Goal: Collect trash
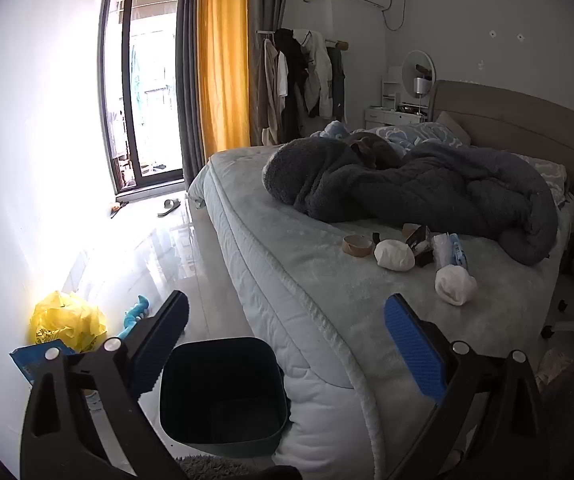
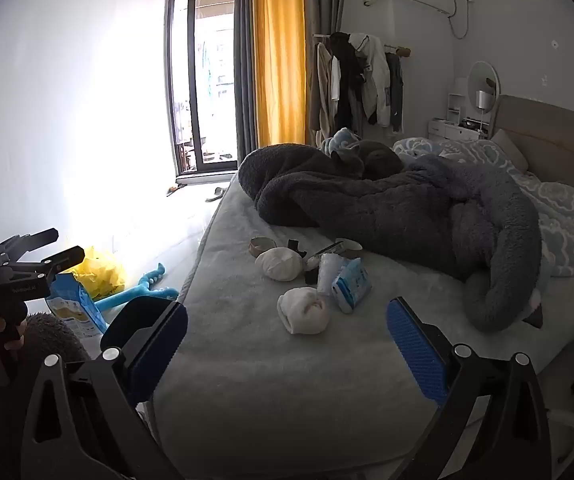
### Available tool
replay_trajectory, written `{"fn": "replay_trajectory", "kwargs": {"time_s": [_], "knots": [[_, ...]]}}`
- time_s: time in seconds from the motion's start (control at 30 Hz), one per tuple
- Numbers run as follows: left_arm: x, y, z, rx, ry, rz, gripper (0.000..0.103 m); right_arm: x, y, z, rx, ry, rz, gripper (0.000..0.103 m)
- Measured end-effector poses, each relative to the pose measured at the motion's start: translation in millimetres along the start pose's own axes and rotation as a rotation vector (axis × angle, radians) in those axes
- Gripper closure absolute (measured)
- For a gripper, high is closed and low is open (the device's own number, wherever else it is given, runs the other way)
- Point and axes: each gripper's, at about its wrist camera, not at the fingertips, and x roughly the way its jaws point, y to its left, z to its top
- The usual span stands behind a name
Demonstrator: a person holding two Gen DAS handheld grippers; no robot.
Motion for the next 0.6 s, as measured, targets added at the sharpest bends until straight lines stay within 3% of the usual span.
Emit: {"fn": "replay_trajectory", "kwargs": {"time_s": [0.6], "knots": [[0.2,-0.1,-0.1,0.003,0.001,0.001,0.003,0.2,1.4,0.7,-0.002,0.006,0.003,0.003]]}}
